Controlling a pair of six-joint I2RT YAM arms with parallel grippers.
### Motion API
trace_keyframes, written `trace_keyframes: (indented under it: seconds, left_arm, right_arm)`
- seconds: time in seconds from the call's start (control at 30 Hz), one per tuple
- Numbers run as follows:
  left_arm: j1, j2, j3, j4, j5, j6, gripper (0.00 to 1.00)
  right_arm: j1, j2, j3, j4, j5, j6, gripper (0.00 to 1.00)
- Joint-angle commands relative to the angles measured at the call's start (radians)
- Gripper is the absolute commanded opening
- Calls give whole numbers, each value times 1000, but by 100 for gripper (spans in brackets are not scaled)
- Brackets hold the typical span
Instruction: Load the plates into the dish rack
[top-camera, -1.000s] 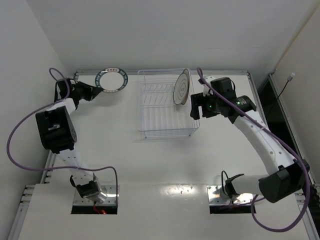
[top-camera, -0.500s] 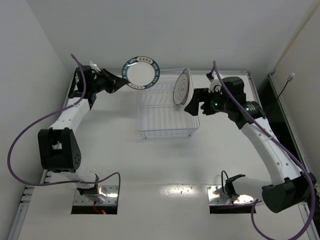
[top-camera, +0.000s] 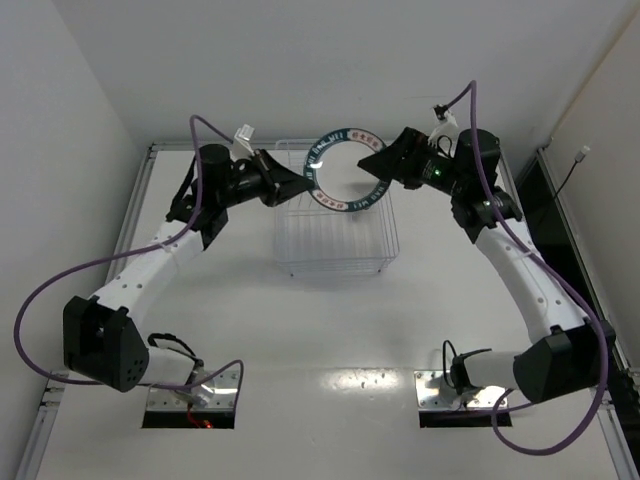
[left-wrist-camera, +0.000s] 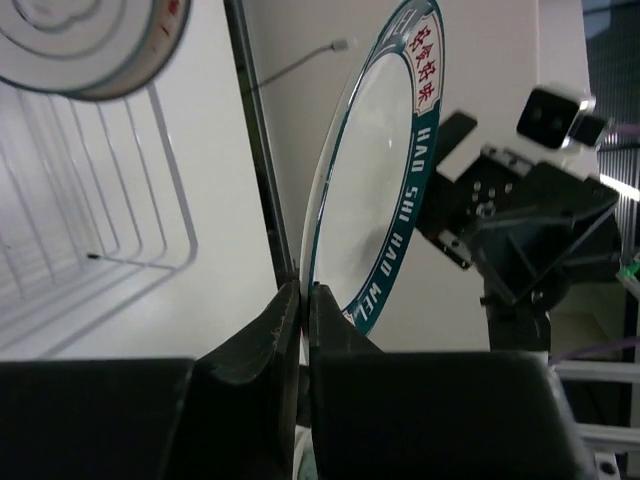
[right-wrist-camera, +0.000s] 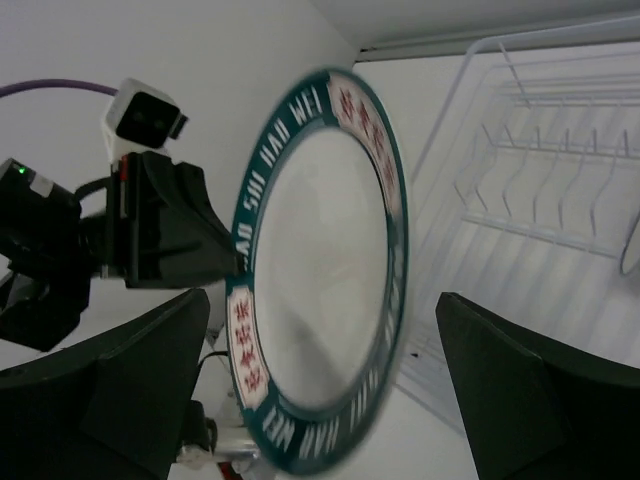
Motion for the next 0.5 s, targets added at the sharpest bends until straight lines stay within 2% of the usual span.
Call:
trace_keyframes:
  seconds: [0.0, 0.03, 0.07, 0.1, 0.13, 0.17, 0.2, 0.23, 0.27, 0.3, 0.33, 0.37, 0.4, 0.43, 0.47]
  left_arm:
    - [-57, -38, 3, 123, 25, -44, 0]
    - [-78, -38, 3, 135, 42, -44, 0]
    - [-78, -26, 3, 144, 66, -44, 0]
    - [-88, -26, 18, 132, 85, -44, 0]
    - [-74, -12, 41, 108, 109, -22, 22]
    - [-59, -12, 52, 38, 119, -5, 43]
    - [-39, -12, 63, -3, 119, 13, 57]
    - [-14, -12, 72, -65, 119, 68, 65]
    - [30, -12, 119, -157, 54, 114, 81]
    - [50, -26, 159, -404, -9, 169, 96]
    - [66, -35, 201, -523, -80, 223, 100]
    - [92, -35, 268, -626, -150, 316, 100]
    - [102, -35, 288, -711, -264, 347, 100]
    - [115, -35, 289, -817, -303, 367, 100]
    - [138, -35, 289, -842, -327, 377, 100]
  right_arm:
    - [-6, 32, -8, 223, -59, 121, 94]
    - [-6, 59, -17, 235, -78, 135, 86]
    - [-6, 73, -17, 276, -91, 161, 39]
    - [-6, 85, -17, 294, -91, 176, 16]
    - [-6, 96, -8, 294, -100, 186, 0]
    - [-17, 110, 5, 278, -83, 186, 0]
    - [-17, 110, 43, 243, -63, 166, 0]
    - [-17, 119, 69, 196, 1, 141, 0]
    - [-17, 128, 100, 89, 41, 109, 0]
    - [0, 154, 186, 12, 93, 12, 0]
    - [17, 177, 243, -74, 239, -47, 0]
    - [36, 206, 300, -158, 318, -96, 0]
    - [78, 237, 404, -294, 395, -173, 0]
    - [99, 299, 455, -352, 559, -204, 0]
    - [124, 330, 503, -398, 643, -234, 0]
